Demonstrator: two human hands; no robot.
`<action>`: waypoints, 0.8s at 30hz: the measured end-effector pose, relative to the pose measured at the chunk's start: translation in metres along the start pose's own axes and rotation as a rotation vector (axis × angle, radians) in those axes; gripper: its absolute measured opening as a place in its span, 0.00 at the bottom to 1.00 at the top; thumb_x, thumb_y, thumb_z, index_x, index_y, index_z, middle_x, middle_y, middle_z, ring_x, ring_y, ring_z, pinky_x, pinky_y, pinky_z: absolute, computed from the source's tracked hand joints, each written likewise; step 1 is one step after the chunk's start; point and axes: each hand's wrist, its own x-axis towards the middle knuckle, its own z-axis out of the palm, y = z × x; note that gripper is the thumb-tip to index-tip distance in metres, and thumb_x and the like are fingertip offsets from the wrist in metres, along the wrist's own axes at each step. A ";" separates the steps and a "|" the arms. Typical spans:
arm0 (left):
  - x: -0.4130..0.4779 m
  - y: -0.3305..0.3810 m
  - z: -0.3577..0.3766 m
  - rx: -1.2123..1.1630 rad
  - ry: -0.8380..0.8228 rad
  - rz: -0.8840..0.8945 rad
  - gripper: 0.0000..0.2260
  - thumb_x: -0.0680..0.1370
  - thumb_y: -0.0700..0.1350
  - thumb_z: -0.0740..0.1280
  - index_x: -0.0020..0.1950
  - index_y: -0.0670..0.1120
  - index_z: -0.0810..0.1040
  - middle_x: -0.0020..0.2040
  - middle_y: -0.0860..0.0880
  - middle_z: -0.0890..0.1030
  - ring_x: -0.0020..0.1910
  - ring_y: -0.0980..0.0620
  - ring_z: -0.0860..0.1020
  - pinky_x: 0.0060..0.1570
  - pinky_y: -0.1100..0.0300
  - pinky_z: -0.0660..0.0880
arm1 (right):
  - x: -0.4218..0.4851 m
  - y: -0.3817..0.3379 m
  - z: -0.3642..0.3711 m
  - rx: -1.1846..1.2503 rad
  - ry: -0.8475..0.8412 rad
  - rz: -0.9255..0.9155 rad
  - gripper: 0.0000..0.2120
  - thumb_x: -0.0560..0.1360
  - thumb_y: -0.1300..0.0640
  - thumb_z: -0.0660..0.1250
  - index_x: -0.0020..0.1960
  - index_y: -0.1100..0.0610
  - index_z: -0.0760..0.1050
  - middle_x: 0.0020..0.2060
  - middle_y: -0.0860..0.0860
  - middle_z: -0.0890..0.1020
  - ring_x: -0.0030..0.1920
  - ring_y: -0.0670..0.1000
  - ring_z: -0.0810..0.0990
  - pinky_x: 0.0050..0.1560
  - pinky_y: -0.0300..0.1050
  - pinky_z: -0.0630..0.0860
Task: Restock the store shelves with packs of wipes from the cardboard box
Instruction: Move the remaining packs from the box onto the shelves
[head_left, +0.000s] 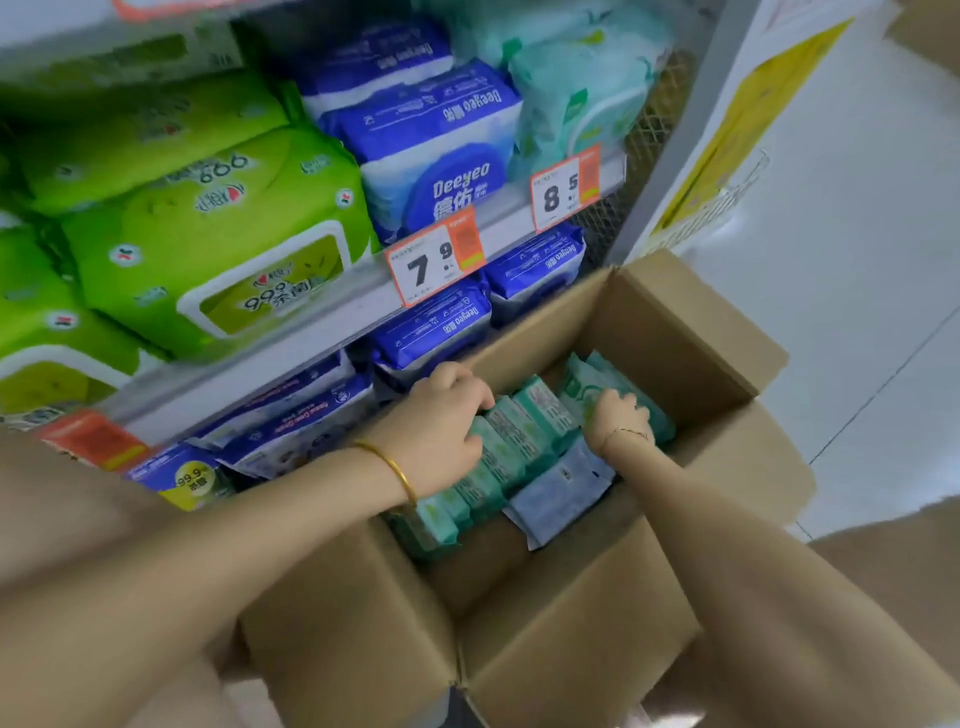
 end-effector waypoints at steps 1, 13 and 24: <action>0.005 -0.002 0.002 0.001 -0.006 -0.006 0.17 0.78 0.41 0.61 0.67 0.47 0.68 0.69 0.48 0.61 0.68 0.49 0.64 0.68 0.58 0.62 | 0.011 0.003 0.004 -0.060 0.046 -0.020 0.25 0.77 0.63 0.59 0.72 0.61 0.57 0.72 0.61 0.60 0.71 0.62 0.59 0.65 0.55 0.67; 0.024 -0.016 0.018 -0.053 -0.072 -0.103 0.16 0.77 0.42 0.62 0.65 0.48 0.69 0.68 0.51 0.63 0.65 0.54 0.68 0.65 0.61 0.66 | 0.059 0.014 0.038 -0.174 0.274 -0.052 0.17 0.80 0.63 0.49 0.66 0.67 0.67 0.63 0.64 0.68 0.63 0.62 0.67 0.60 0.54 0.66; 0.015 -0.015 0.011 -0.149 -0.086 -0.159 0.15 0.77 0.43 0.63 0.64 0.49 0.70 0.66 0.49 0.66 0.60 0.51 0.73 0.64 0.55 0.70 | 0.025 -0.003 -0.008 -0.219 -0.041 -0.028 0.16 0.77 0.67 0.58 0.63 0.62 0.73 0.61 0.58 0.75 0.58 0.57 0.74 0.50 0.45 0.74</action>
